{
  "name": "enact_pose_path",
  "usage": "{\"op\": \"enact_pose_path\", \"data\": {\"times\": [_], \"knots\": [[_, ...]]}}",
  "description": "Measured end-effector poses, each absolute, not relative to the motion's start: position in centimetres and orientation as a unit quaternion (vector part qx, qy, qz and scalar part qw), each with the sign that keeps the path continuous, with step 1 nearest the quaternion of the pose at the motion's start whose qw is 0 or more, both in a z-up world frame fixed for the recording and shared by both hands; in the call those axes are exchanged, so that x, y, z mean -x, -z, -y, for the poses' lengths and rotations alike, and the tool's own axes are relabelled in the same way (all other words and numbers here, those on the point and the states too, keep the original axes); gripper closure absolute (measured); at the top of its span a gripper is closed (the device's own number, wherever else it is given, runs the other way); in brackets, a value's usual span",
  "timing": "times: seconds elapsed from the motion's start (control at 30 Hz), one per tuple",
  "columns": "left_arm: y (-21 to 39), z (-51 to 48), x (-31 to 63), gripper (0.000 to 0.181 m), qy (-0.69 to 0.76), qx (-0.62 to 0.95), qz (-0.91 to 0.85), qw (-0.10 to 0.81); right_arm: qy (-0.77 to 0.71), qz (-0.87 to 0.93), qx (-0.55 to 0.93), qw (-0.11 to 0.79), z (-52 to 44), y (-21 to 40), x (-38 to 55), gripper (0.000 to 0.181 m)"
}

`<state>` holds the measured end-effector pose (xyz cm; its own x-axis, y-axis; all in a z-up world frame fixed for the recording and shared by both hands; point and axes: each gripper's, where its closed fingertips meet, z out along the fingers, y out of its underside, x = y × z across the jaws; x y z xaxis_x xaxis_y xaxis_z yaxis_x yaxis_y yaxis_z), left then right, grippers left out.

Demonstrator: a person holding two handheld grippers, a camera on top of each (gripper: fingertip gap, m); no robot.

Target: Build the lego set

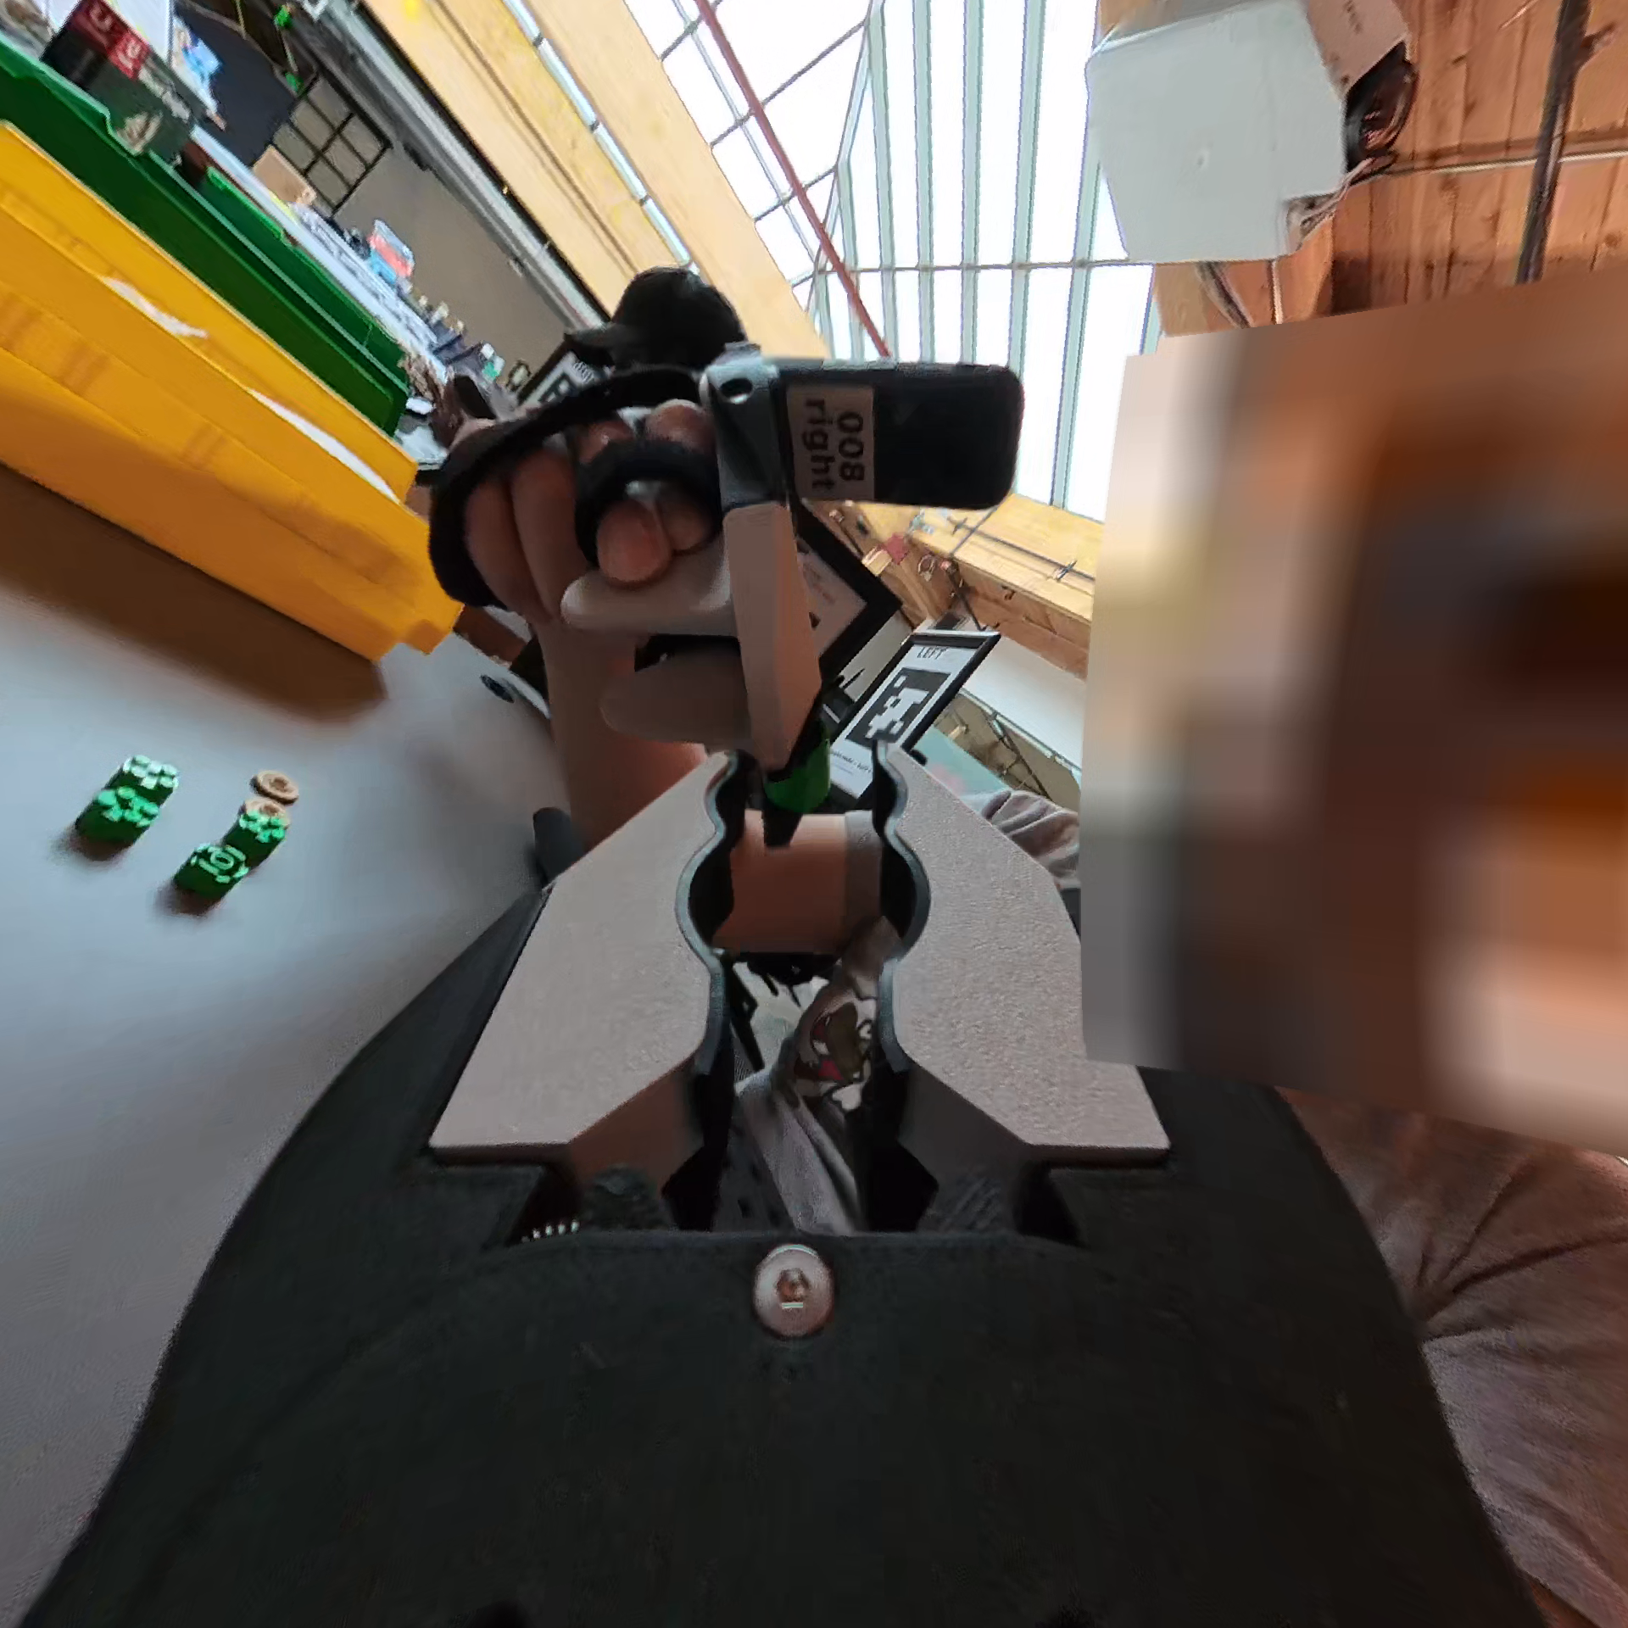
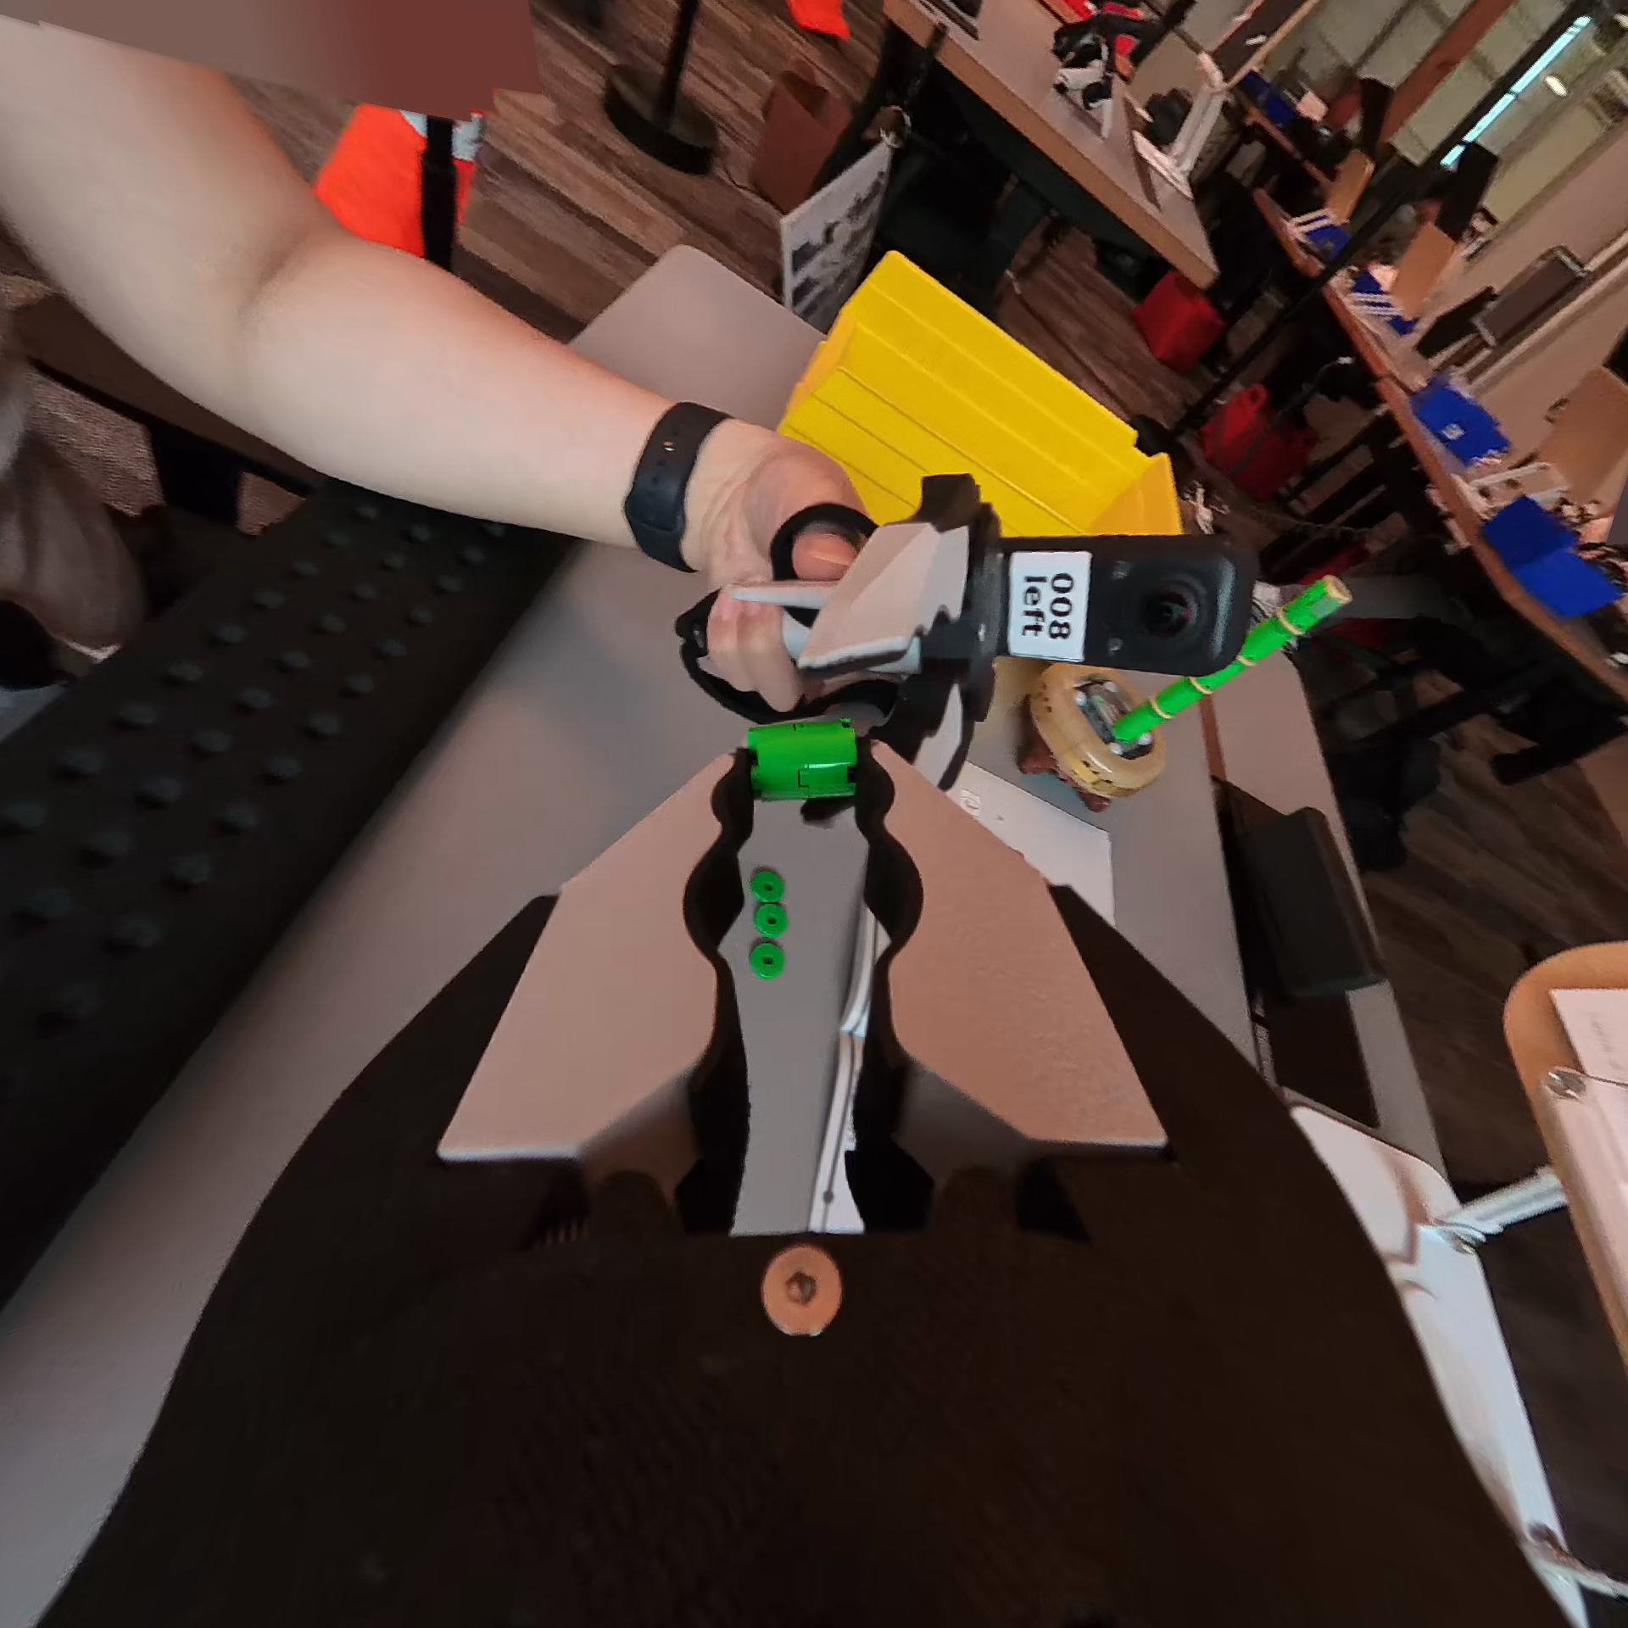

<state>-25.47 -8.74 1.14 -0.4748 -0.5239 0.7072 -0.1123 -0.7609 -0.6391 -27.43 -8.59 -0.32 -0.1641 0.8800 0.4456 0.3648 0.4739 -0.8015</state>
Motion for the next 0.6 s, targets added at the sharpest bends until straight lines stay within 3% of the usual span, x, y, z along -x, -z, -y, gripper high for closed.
{"op": "enact_pose_path", "data": {"times": [0.03, 0.37, 0.6], "knots": [[-0.6, 8.9, 25.3, 0.153, 0.787, 0.508, -0.328, 0.124, -0.277, 0.717, 0.434, 0.47, 8.8, 0.5, 27.2, 0.159], [2.8, 11.6, 23.3, 0.167, 0.753, 0.528, -0.389, 0.045, -0.335, 0.746, 0.451, 0.358, 10.6, 3.9, 26.1, 0.159], [1.6, 9.8, 23.7, 0.167, 0.743, 0.548, -0.368, 0.109, -0.336, 0.701, 0.46, 0.43, 8.5, 2.0, 26.7, 0.155]]}}
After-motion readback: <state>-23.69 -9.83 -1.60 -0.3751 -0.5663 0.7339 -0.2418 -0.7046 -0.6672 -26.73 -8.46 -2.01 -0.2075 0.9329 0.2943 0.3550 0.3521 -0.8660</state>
